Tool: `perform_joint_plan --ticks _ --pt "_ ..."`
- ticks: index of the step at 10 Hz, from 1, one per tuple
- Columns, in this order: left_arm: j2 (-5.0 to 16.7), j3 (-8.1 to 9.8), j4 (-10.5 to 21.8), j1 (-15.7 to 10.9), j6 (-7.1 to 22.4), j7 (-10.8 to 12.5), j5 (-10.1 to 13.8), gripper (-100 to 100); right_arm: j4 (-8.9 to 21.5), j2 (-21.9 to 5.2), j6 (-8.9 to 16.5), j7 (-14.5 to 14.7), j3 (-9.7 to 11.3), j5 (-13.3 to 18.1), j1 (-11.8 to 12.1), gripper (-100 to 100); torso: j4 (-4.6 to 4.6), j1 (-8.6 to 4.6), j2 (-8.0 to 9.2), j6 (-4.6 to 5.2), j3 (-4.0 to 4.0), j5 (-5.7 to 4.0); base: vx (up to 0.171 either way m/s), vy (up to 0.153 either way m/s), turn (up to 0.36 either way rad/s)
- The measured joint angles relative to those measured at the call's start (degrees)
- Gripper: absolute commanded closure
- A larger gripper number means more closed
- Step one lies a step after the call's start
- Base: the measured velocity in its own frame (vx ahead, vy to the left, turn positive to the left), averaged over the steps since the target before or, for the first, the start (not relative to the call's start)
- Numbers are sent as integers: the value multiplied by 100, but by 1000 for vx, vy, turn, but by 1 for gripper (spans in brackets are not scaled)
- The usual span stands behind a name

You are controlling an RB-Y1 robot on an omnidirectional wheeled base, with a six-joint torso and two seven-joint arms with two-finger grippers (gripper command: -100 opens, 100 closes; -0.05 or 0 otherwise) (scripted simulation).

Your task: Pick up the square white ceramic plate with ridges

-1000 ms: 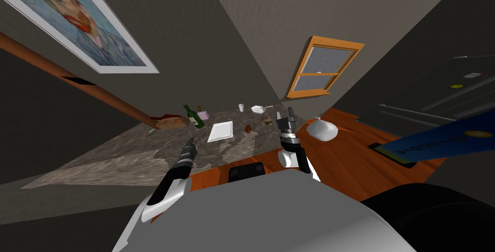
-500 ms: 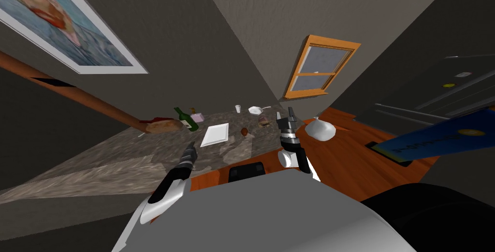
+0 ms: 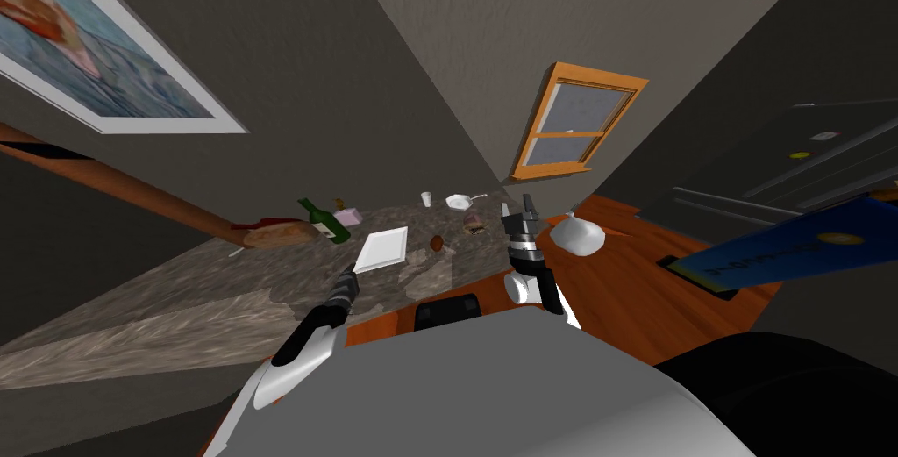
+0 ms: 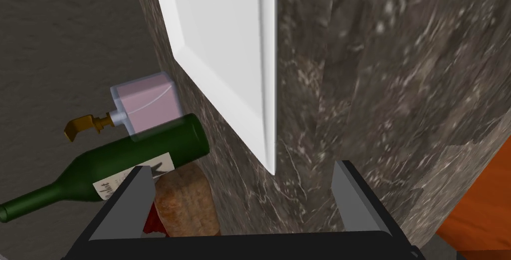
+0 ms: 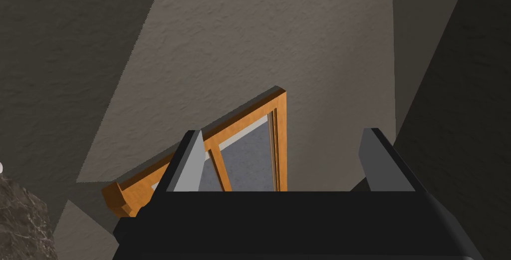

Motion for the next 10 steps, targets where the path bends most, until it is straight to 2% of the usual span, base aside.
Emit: perform_joint_plan --ticks 4,5,6,10 --pt "-28 3 -30 3 473 51 50 -100 0 0 0 0 0 0 0 0 1 9 4 0 2 2 39 -54 -19" --pt "-30 2 -30 5 494 53 52 0 0 -1 0 0 -1 0 0 0 2 20 11 -1 6 3 4 -5 2" --pt "-30 2 -31 4 492 53 52 -100 0 -1 0 0 -1 0 0 0 4 29 17 -1 10 6 5 4 -22" --pt "-7 81 384 -350 428 71 7 -100 0 -1 0 0 -1 0 0 0 4 40 16 -1 9 9 6 11 -13"
